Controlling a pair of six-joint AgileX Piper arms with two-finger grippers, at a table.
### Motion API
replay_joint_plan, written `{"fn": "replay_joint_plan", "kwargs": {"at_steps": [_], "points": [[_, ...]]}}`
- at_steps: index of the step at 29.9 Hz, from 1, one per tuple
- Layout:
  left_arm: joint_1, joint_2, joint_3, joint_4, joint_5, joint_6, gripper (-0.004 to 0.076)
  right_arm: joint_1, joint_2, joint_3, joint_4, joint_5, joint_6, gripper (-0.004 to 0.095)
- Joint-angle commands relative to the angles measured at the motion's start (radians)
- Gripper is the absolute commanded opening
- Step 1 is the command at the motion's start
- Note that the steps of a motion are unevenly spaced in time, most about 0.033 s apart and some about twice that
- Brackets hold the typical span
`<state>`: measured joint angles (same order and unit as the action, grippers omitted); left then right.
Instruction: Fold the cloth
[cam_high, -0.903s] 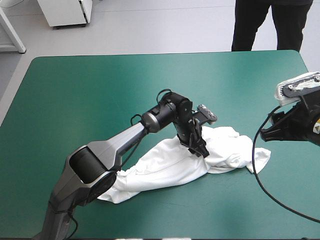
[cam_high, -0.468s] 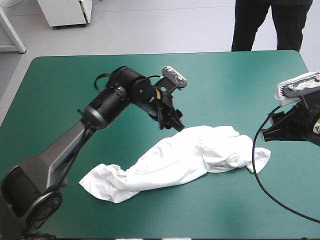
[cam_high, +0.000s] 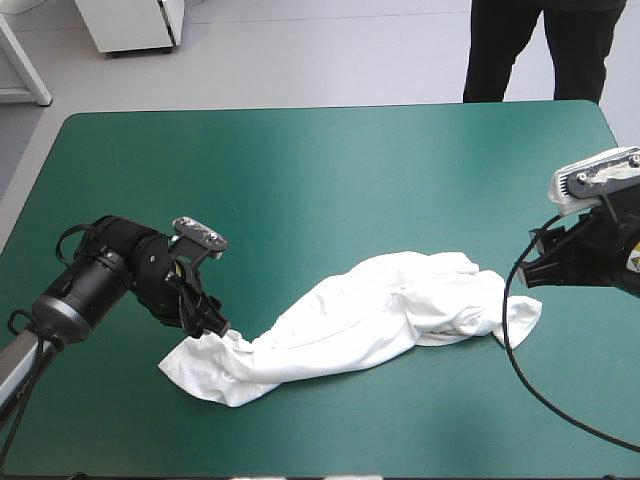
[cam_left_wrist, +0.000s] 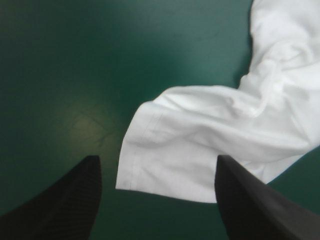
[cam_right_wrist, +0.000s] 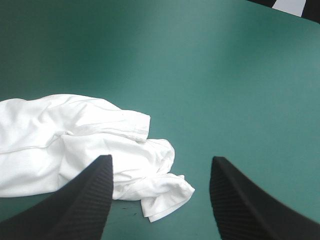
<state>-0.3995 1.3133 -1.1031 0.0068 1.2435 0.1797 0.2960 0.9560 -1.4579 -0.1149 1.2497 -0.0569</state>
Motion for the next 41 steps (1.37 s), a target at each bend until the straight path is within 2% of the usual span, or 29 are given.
{"fn": "replay_joint_plan", "kwargs": {"at_steps": [1, 9, 13, 18, 26, 29, 32, 33, 35, 36, 41], "points": [[0.014, -0.03, 0.04, 0.02, -0.011, 0.014, 0.048, 0.001, -0.009, -0.021, 0.01, -0.001, -0.011, 0.0554], [0.014, -0.009, 0.13, 0.09, -0.147, 0.007, 0.048, 0.001, -0.009, -0.021, 0.034, -0.001, -0.02, 0.0554], [0.014, 0.059, 0.142, 0.081, -0.164, 0.007, 0.048, 0.001, -0.009, -0.021, 0.034, -0.001, -0.024, 0.0554], [0.014, 0.122, 0.144, 0.073, -0.236, 0.009, 0.048, 0.047, -0.009, -0.021, 0.0, -0.001, -0.032, 0.0554], [0.014, 0.24, 0.155, -0.033, -0.261, 0.062, 0.0473, 0.071, -0.009, -0.021, -0.052, -0.001, -0.028, 0.0554], [0.014, 0.259, 0.157, -0.096, -0.281, 0.085, 0.0395, 0.071, -0.009, -0.015, -0.068, -0.001, -0.017, 0.0554], [0.014, 0.265, 0.157, -0.13, -0.287, 0.099, 0.0223, 0.071, -0.009, 0.022, -0.09, -0.001, -0.012, 0.0534], [0.014, 0.267, 0.157, -0.133, -0.287, 0.102, 0.0132, 0.071, -0.007, 0.046, -0.107, -0.001, -0.012, 0.052], [0.014, 0.267, 0.157, -0.137, -0.289, 0.117, 0.0003, 0.071, 0.009, 0.091, -0.133, -0.001, -0.004, 0.0494], [0.014, 0.267, 0.157, -0.137, -0.289, 0.118, -0.0018, 0.071, 0.022, 0.114, -0.144, -0.001, 0.003, 0.0489], [0.014, 0.267, 0.157, -0.148, -0.283, 0.118, -0.0022, 0.071, 0.119, 0.154, -0.144, -0.001, 0.027, 0.0493]]}}
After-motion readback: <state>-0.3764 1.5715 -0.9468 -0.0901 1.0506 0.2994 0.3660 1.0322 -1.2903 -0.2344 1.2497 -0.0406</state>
